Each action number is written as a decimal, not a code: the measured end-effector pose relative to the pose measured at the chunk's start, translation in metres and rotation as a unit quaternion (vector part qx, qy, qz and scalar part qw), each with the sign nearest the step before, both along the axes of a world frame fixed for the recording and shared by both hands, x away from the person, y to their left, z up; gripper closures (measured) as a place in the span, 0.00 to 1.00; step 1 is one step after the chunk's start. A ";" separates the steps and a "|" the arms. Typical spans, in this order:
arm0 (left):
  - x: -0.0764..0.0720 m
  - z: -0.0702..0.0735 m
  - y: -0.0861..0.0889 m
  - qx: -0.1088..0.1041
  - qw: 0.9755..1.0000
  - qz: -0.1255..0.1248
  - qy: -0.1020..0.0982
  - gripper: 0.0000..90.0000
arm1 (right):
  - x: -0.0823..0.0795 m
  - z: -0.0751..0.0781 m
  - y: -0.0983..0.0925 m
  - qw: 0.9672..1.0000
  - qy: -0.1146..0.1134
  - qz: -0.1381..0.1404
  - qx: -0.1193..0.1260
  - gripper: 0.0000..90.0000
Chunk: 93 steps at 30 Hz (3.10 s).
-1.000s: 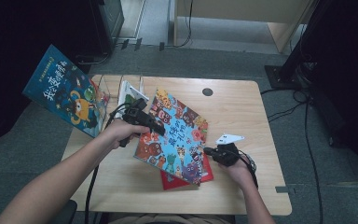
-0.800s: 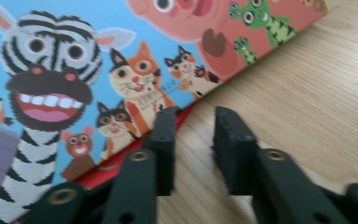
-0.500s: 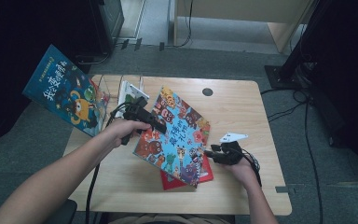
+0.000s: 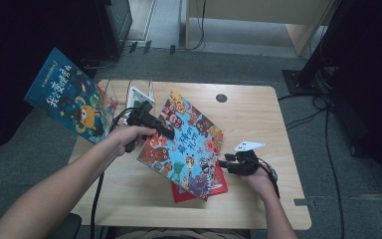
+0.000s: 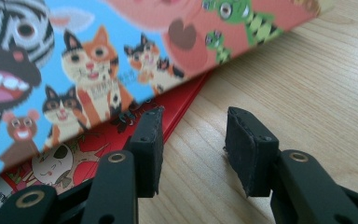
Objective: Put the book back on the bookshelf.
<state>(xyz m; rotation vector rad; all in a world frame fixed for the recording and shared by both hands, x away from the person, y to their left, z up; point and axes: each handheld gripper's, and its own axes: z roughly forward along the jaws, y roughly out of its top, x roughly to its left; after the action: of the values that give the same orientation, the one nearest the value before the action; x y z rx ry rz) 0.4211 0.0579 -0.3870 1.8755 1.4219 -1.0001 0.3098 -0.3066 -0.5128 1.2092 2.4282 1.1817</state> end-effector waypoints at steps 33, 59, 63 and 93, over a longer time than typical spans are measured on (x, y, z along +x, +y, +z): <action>0.019 0.055 0.038 -0.030 0.998 0.052 -0.030 0.87 | -0.001 -0.002 0.029 0.999 -0.018 0.045 0.003 0.42; 0.038 0.108 0.077 -0.011 0.996 0.071 -0.053 0.88 | -0.006 -0.008 0.031 1.000 -0.010 0.016 0.024 0.36; 0.041 0.116 0.085 -0.023 0.995 0.080 -0.058 0.88 | -0.007 -0.008 0.031 1.000 -0.009 0.015 0.025 0.36; 0.043 0.147 0.177 -0.021 0.983 0.166 -0.080 0.88 | -0.001 -0.004 0.031 1.000 0.000 0.015 0.021 0.40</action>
<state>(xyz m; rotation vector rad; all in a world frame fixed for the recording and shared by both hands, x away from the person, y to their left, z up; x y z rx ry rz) 0.4640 0.2347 -0.2397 1.5798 1.5388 -0.6953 0.3086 -0.2758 -0.5167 1.1903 2.4412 1.2475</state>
